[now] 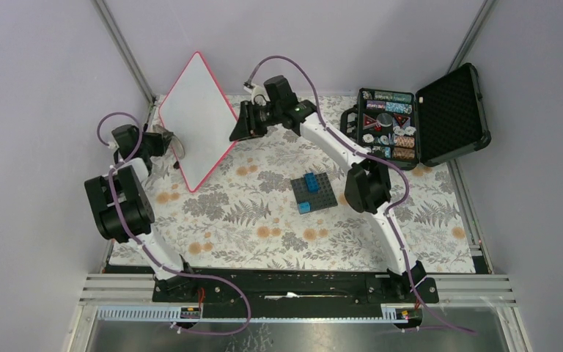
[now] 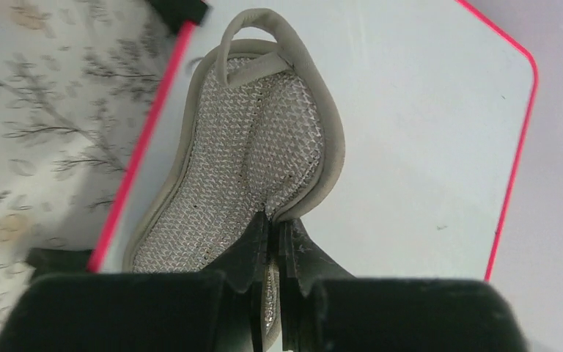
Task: Erase the whiteboard
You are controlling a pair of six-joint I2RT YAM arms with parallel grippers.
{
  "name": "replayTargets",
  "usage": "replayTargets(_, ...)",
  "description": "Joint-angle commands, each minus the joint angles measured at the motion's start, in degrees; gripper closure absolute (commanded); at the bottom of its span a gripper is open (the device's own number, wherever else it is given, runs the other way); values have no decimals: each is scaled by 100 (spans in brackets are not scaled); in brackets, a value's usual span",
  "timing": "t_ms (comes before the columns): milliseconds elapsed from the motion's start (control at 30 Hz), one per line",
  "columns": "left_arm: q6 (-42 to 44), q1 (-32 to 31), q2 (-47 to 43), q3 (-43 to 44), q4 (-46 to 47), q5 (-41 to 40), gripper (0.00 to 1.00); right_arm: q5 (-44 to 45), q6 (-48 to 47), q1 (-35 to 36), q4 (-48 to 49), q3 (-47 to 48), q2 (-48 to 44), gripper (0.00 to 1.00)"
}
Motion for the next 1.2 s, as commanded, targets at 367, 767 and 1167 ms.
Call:
replayTargets(367, 275, 381, 581, -534, -208, 673, 100, 1299, 1007, 427, 2623, -1939, -886, 28)
replayTargets(767, -407, 229, 64, -2218, 447, 853, 100, 2434, 1289, 561, 4012, -3425, -1501, 47)
replayTargets(1167, -840, -1040, -65, -2708, 1008, 1001, 100, 2518, 1054, 546, 4173, -3725, -1628, 75)
